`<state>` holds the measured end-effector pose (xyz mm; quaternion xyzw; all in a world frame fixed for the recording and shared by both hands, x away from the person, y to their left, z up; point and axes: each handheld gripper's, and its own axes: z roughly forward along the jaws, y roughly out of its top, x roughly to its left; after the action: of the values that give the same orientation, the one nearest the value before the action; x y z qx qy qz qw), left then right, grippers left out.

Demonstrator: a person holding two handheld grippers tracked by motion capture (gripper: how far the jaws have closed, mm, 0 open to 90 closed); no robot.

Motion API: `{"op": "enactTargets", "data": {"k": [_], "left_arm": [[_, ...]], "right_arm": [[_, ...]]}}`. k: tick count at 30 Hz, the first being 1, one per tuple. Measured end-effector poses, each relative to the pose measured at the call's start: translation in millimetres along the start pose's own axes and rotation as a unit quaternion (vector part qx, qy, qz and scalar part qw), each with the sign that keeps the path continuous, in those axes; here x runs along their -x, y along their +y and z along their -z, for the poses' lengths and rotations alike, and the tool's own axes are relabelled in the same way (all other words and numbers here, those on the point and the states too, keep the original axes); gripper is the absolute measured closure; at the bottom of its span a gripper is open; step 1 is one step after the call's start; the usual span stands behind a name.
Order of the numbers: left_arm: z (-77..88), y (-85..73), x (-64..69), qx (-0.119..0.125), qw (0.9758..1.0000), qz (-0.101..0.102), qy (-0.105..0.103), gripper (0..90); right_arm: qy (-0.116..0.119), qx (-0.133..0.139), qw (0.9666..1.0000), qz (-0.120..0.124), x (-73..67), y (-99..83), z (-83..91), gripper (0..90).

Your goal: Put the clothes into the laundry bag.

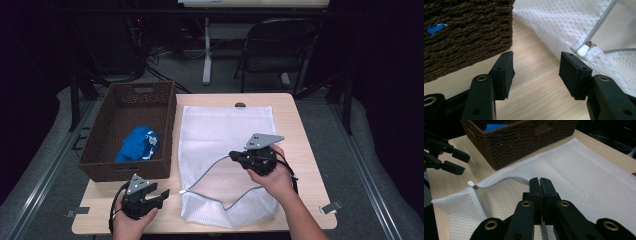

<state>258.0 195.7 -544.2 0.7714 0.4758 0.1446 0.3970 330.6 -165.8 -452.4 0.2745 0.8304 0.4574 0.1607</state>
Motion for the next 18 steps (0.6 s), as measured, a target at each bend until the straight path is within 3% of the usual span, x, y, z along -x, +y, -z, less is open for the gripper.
{"op": "enactTargets", "data": {"k": [18], "left_arm": [[12.6, 12.4, 6.9, -0.004, 0.9999, -0.008, 0.01, 39.2]], "right_arm": [[0.003, -0.004, 1.0, 0.003, -4.3, -3.4, -1.8, 88.8]]}}
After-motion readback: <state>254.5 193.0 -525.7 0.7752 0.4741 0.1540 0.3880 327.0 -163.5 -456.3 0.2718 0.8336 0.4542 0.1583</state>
